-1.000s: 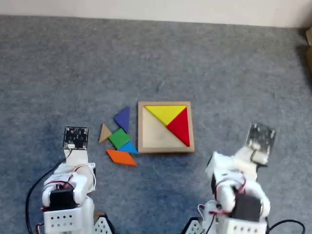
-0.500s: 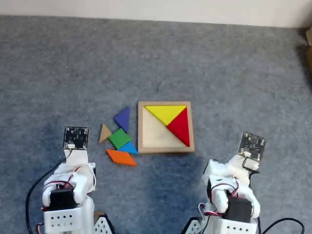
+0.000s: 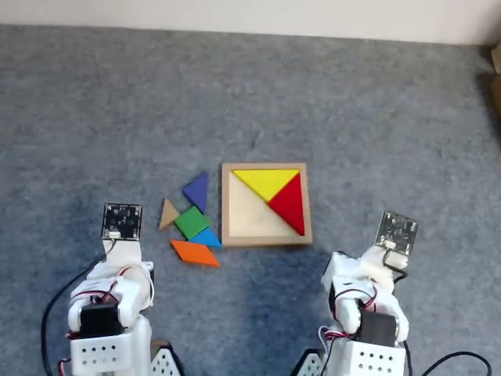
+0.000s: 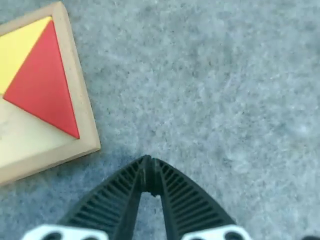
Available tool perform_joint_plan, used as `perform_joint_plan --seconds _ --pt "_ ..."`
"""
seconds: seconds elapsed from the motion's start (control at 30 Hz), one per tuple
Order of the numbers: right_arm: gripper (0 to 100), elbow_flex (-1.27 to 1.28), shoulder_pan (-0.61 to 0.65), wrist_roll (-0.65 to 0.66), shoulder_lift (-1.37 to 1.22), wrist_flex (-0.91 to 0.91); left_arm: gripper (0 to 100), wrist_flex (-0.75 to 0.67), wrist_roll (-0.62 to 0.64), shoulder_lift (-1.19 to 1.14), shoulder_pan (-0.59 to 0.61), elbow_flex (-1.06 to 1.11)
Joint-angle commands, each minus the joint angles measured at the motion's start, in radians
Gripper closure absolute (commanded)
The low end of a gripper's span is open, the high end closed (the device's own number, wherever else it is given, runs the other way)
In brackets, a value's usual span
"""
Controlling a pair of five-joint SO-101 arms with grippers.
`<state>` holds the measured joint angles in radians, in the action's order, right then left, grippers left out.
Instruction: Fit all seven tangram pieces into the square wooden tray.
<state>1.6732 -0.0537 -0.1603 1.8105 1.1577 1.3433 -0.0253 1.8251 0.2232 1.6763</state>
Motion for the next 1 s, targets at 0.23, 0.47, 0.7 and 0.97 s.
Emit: perform_joint_plan --seconds 0.23,0.47,0.7,0.97 --pt "99.4 0.107 -0.008 0.006 -0.007 -0.027 100 0.0 -0.009 0.012 -0.01 0.019" --pt "99.4 0.107 -0.01 0.006 -0.008 -0.027 100 0.003 -0.011 0.012 -0.008 -0.154" --pt "99.4 0.107 -0.01 0.006 -0.008 -0.027 100 -0.041 -0.315 0.012 -0.016 -0.348" --pt "99.4 0.107 -0.01 0.006 -0.008 -0.027 100 -0.044 -0.358 -0.059 -0.016 -0.484"
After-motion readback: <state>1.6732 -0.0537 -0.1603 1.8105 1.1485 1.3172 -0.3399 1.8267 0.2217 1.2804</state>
